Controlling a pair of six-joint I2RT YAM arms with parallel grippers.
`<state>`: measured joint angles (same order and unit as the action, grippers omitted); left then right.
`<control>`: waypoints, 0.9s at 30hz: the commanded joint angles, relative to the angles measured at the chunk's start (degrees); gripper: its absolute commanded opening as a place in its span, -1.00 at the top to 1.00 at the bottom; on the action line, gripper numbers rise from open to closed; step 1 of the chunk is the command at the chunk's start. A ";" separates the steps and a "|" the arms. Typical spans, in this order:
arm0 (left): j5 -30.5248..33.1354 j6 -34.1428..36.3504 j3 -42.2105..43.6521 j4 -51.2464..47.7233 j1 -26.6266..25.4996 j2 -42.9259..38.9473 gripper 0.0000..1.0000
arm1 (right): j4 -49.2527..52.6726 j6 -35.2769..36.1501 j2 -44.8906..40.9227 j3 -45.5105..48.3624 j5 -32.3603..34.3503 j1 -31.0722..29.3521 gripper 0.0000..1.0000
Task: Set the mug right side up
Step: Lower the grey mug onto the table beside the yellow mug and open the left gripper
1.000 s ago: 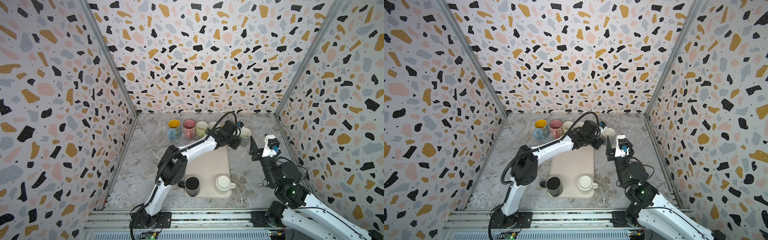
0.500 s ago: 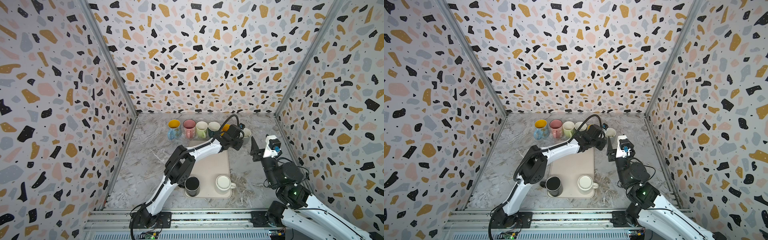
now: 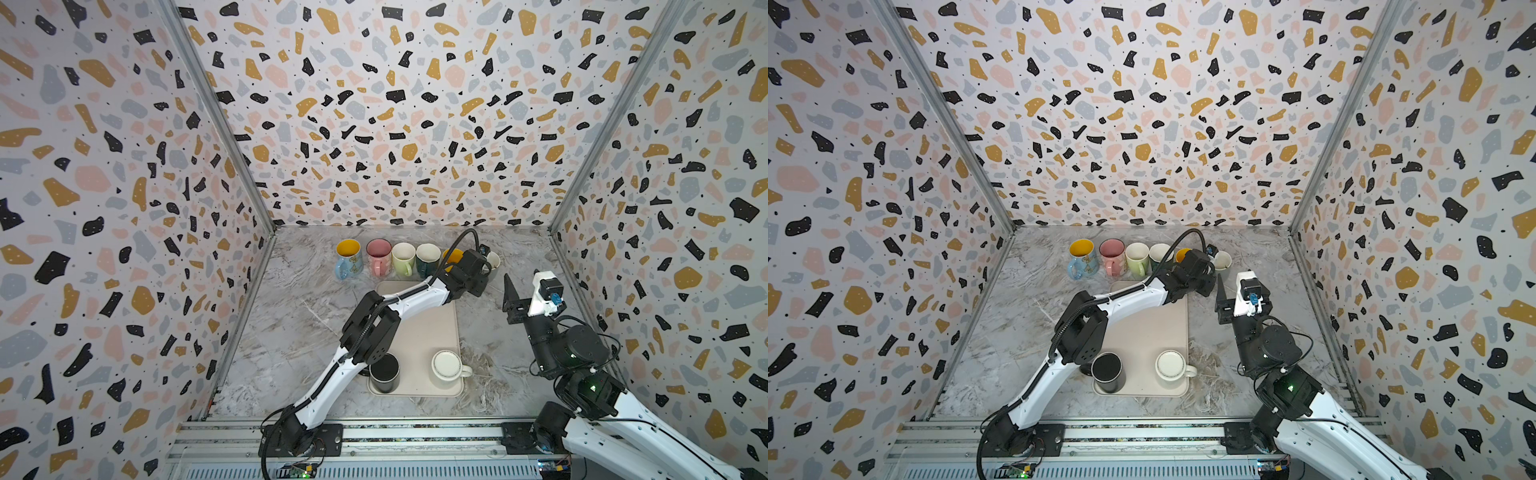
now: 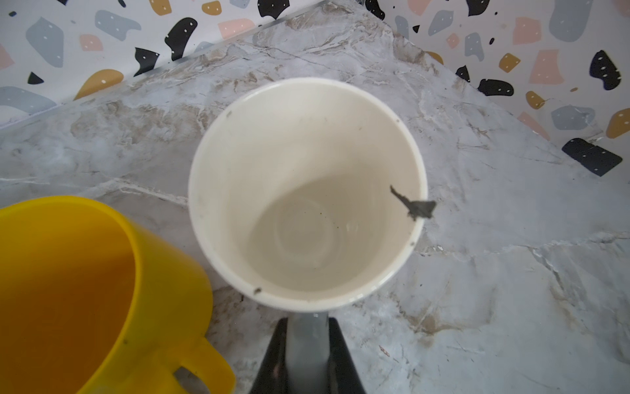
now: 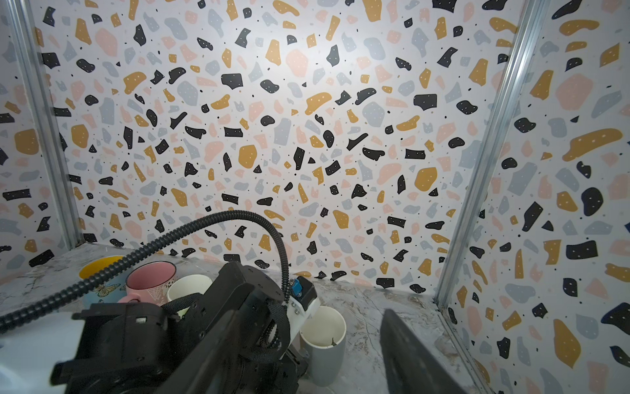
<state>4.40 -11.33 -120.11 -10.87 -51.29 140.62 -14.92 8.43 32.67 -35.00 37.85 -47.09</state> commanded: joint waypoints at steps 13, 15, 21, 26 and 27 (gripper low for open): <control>5.49 -0.04 -4.42 4.37 -0.25 2.11 1.00 | 0.94 -1.21 0.40 -1.34 -1.63 1.28 -0.35; 5.86 -0.27 -4.50 4.46 -0.19 2.46 1.00 | 1.11 -1.36 0.38 -1.30 -1.67 1.39 -0.35; 8.10 -0.20 -5.96 3.78 -0.14 3.61 1.00 | 1.47 -1.83 0.67 -1.21 -2.06 1.82 -0.36; 10.13 0.16 -6.20 3.23 -0.05 3.61 1.00 | 1.68 -2.31 0.94 -1.21 -2.55 2.22 -0.37; 10.26 0.17 -6.18 3.15 -0.10 3.54 1.00 | 1.70 -2.40 1.08 -1.21 -2.68 2.31 -0.37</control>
<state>11.97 -11.35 -122.96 -11.49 -51.29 144.35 -13.63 7.07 33.65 -35.00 35.75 -45.15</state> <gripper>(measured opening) 0.129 0.686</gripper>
